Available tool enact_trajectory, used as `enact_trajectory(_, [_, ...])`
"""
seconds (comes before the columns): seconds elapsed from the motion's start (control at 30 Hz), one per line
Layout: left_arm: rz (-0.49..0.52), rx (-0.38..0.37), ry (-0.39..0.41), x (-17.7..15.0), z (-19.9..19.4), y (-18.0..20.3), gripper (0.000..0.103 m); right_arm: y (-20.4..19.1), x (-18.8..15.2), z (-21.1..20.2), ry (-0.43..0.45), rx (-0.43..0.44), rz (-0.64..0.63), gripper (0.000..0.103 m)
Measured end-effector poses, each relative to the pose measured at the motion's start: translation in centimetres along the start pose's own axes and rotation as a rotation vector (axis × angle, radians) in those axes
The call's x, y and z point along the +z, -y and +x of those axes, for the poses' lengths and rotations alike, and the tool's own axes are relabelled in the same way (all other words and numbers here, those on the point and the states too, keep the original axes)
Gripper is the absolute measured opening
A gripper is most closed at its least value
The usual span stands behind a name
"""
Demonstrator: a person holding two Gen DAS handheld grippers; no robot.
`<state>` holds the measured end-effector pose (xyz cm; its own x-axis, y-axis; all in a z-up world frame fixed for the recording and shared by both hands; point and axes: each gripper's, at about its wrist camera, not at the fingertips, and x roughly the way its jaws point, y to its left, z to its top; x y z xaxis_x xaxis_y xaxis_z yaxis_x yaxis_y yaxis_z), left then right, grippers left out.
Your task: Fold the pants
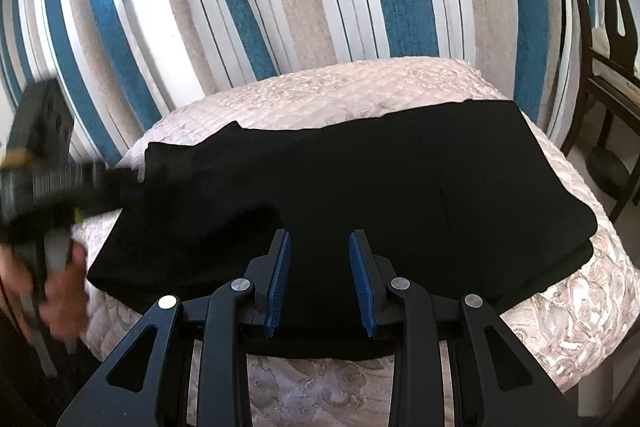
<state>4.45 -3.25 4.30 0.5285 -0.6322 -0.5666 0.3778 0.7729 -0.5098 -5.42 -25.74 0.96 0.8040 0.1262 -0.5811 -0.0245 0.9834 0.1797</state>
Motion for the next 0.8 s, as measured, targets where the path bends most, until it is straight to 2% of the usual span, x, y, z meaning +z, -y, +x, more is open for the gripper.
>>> enact_trajectory(0.1, [0.047,-0.051,0.106,2.6,-1.2,1.7,0.052,0.1,0.1,0.0,-0.001,0.012,0.005,0.031])
enact_trajectory(0.2, [0.077,0.003,0.15,3.0,-2.6,1.5,0.052,0.1,0.1,0.3,-0.017,0.062,0.021,0.031])
enact_trajectory(0.3, [0.061,0.093,0.141,1.5,-3.8,-0.2,0.052,-0.1,0.0,0.8,-0.043,0.133,0.047,0.031])
enact_trajectory(0.43, [0.067,0.257,0.117,-1.8,-5.4,-2.2,0.052,-0.1,-0.3,1.8,-0.096,0.238,0.116,0.031])
enact_trajectory(0.5, [0.05,0.308,0.096,-3.5,-6.0,-3.5,0.052,-0.2,-0.4,2.3,-0.117,0.287,0.151,0.031])
enact_trajectory(0.63, [-0.004,0.37,0.062,-5.5,-6.7,-5.5,0.052,-0.4,0.1,3.2,-0.132,0.285,0.185,0.031])
enact_trajectory(0.7, [-0.02,0.361,0.051,-6.0,-6.7,-5.9,0.052,-0.3,0.4,3.7,-0.146,0.288,0.214,0.031])
enact_trajectory(0.77, [0.006,0.368,0.046,-6.4,-6.6,-5.6,0.052,-0.6,0.4,3.8,-0.159,0.294,0.216,0.031])
enact_trajectory(0.8, [0.013,0.365,0.04,-6.4,-6.4,-5.3,0.052,-0.6,0.4,3.9,-0.164,0.301,0.217,0.027])
